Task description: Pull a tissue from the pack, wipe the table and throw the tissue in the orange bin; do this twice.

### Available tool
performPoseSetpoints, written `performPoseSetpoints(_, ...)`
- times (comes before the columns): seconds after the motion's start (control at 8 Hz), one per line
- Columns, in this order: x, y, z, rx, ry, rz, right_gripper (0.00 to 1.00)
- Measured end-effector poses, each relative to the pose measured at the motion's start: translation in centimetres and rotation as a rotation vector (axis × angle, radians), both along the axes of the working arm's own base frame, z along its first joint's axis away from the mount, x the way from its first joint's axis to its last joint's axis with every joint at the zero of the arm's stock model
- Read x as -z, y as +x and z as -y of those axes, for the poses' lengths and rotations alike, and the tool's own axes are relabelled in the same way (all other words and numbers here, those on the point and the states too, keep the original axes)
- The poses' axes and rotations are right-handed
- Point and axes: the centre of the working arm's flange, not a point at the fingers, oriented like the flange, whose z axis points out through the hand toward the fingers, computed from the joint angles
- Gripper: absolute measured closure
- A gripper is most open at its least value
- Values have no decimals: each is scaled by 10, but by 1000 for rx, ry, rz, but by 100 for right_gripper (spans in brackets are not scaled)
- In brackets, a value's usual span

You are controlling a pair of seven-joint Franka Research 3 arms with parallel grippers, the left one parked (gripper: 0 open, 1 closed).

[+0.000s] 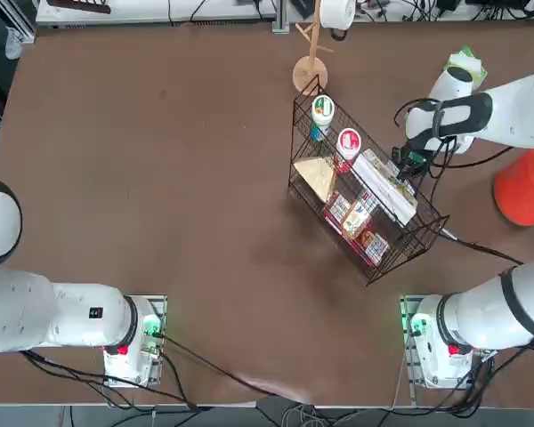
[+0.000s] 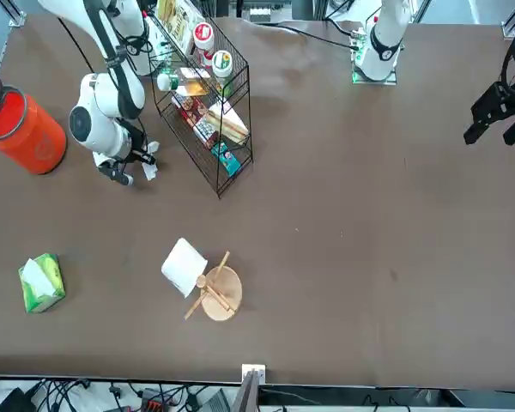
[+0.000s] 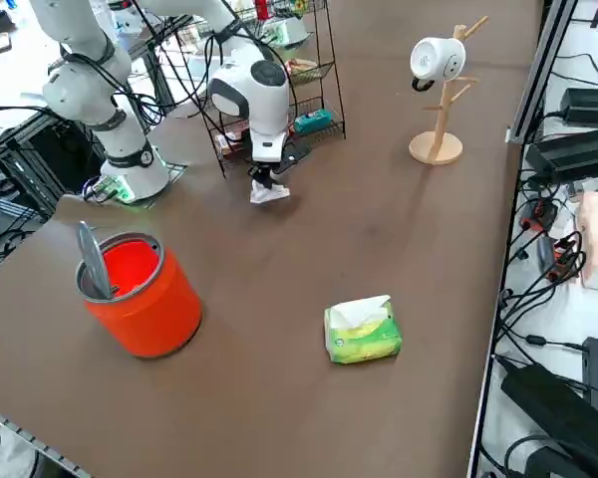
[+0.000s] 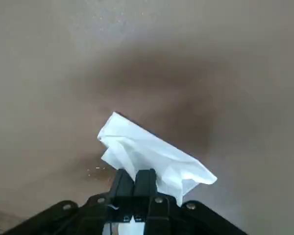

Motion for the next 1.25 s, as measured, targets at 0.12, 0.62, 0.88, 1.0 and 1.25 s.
performPoseSetpoints(0.12,-1,-1,-3,-8,3,-15,97)
performPoseSetpoints(0.62,-65,26,-20,-34,38,-48,98)
performPoseSetpoints(0.88,-104,40,-37,-7,37,-95,98)
performPoseSetpoints(1.0,-112,42,-45,1,32,-110,98)
performPoseSetpoints(1.25,-104,39,-52,7,25,-139,98)
